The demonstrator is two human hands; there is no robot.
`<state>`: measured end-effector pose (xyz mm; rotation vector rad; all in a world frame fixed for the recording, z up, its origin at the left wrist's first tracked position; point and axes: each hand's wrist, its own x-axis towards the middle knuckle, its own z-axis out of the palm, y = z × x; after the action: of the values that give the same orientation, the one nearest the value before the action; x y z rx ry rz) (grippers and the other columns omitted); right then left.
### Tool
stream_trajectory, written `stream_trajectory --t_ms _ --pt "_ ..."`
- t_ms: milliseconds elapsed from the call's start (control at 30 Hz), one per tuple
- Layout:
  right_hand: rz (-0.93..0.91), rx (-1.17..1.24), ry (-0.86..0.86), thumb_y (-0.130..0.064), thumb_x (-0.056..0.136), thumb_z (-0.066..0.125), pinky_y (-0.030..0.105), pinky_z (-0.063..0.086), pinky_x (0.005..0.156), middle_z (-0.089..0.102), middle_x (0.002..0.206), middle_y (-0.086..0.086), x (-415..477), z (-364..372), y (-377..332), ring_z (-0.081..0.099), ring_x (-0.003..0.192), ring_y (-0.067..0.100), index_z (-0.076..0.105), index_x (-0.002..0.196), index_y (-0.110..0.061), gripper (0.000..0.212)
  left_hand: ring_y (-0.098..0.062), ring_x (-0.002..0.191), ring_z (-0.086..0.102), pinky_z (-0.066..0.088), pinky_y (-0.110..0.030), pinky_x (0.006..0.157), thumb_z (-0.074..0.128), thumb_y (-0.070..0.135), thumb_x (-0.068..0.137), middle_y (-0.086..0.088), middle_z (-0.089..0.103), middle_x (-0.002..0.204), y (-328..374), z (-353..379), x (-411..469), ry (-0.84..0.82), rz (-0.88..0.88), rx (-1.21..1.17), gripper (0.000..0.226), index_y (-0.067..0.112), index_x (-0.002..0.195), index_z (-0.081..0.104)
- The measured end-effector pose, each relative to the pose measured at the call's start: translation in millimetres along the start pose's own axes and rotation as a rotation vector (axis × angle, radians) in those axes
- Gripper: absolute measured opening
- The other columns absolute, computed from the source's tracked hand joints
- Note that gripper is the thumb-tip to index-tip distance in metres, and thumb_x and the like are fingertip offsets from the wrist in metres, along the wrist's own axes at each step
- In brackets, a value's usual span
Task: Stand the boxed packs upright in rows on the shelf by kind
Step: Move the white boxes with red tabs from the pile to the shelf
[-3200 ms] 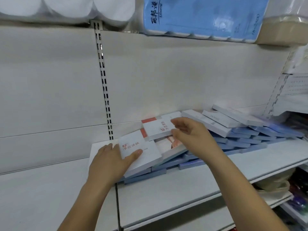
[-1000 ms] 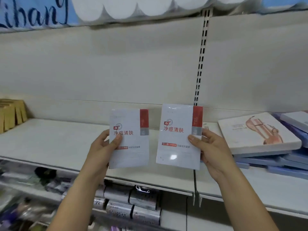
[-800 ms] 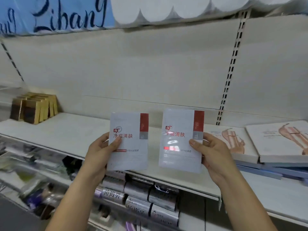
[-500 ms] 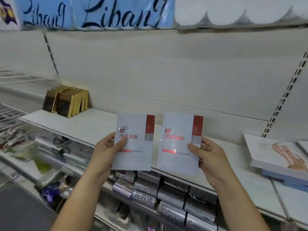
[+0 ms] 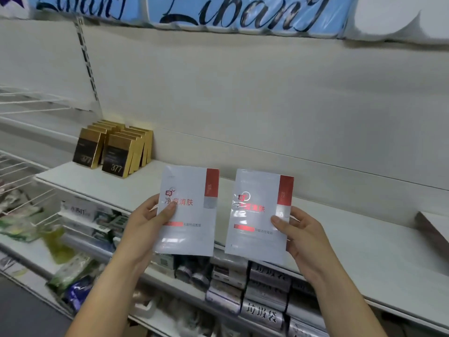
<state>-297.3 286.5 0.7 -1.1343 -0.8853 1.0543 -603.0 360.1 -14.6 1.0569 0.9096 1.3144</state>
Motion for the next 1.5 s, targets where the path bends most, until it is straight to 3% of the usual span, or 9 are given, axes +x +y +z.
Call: stream_trajectory --t_ms 300,633,867,933,1000,1067,1167,1333,1500 --pt "-0.036 0.091 0.026 -0.003 0.089 0.073 0.03 0.062 0.066 0.079 0.105 0.009 79.6 36.6 11.7 0.078 0.091 0.028 0.075 0.111 -0.017 0.026 -0.034 0.097 0.077 0.064 -0.041 0.068 0.082 0.032 0.074 -0.011 0.079 0.112 11.2 -18.5 82.5 -0.046 -0.028 0.033 0.039 0.03 0.113 0.076" --pt "0.004 0.084 0.042 -0.003 0.09 0.071 0.031 0.063 0.067 0.079 0.107 0.008 129.7 84.4 26.6 0.078 0.093 0.029 0.072 0.117 -0.014 0.029 -0.033 0.103 0.076 0.062 -0.05 0.083 0.078 0.031 0.079 -0.008 0.078 0.115 16.4 -49.1 154.0 -0.077 -0.079 0.092 0.034 0.033 0.112 0.072" --pt "-0.019 0.039 0.128 -0.002 0.089 0.072 0.031 0.063 0.066 0.08 0.105 0.008 141.7 130.6 42.2 0.078 0.09 0.028 0.072 0.114 -0.015 0.028 -0.027 0.093 0.079 0.064 -0.04 0.066 0.081 0.035 0.072 0.003 0.08 0.106 15.6 -87.7 196.3 -0.162 -0.128 0.058 0.025 0.053 0.088 0.075" --pt "-0.034 0.026 0.166 -0.002 0.089 0.072 0.029 0.062 0.065 0.08 0.106 0.008 144.6 153.3 48.2 0.078 0.09 0.027 0.071 0.115 -0.015 0.028 -0.027 0.095 0.079 0.064 -0.042 0.068 0.082 0.034 0.074 0.003 0.08 0.107 16.4 -106.4 209.7 -0.191 -0.138 0.043 0.03 0.051 0.098 0.074" --pt "-0.046 0.007 0.216 -0.002 0.09 0.072 0.028 0.061 0.063 0.08 0.105 0.007 147.9 177.7 55.7 0.078 0.089 0.026 0.071 0.114 -0.015 0.028 -0.028 0.099 0.078 0.064 -0.046 0.077 0.08 0.032 0.08 0.0 0.079 0.112 18.4 -125.6 222.6 -0.232 -0.143 0.054 0.042 0.037 0.12 0.07" --pt "-0.05 0.003 0.258 -0.002 0.09 0.071 0.028 0.061 0.062 0.08 0.105 0.007 151.6 203.5 61.6 0.078 0.088 0.026 0.071 0.115 -0.015 0.028 -0.026 0.101 0.077 0.061 -0.052 0.087 0.078 0.032 0.081 0.0 0.079 0.113 23.7 -144.1 232.4 -0.273 -0.147 0.081 0.049 0.029 0.128 0.065" --pt "-0.067 -0.019 0.264 -0.003 0.091 0.071 0.028 0.061 0.064 0.079 0.108 0.008 159.0 239.9 62.1 0.078 0.092 0.029 0.07 0.12 -0.016 0.032 -0.026 0.1 0.077 0.061 -0.053 0.088 0.077 0.033 0.08 -0.001 0.079 0.111 31.6 -167.5 245.4 -0.329 -0.158 0.071 0.048 0.026 0.126 0.065" --pt "-0.103 -0.026 0.286 -0.003 0.091 0.071 0.029 0.061 0.068 0.079 0.11 0.009 182.5 274.0 59.1 0.077 0.096 0.029 0.071 0.12 -0.015 0.031 -0.024 0.093 0.079 0.065 -0.044 0.075 0.076 0.033 0.077 0.001 0.081 0.105 34.0 -182.6 252.3 -0.425 -0.212 0.068 0.048 0.027 0.123 0.062" --pt "-0.055 -0.098 0.276 0.004 0.087 0.073 0.034 0.061 0.066 0.079 0.106 0.011 225.4 305.6 66.9 0.077 0.085 0.027 0.072 0.116 -0.013 0.033 -0.025 0.095 0.079 0.065 -0.048 0.078 0.078 0.035 0.071 -0.001 0.08 0.106 36.3 -188.8 252.3 -0.456 -0.235 0.08 0.056 0.025 0.125 0.061"
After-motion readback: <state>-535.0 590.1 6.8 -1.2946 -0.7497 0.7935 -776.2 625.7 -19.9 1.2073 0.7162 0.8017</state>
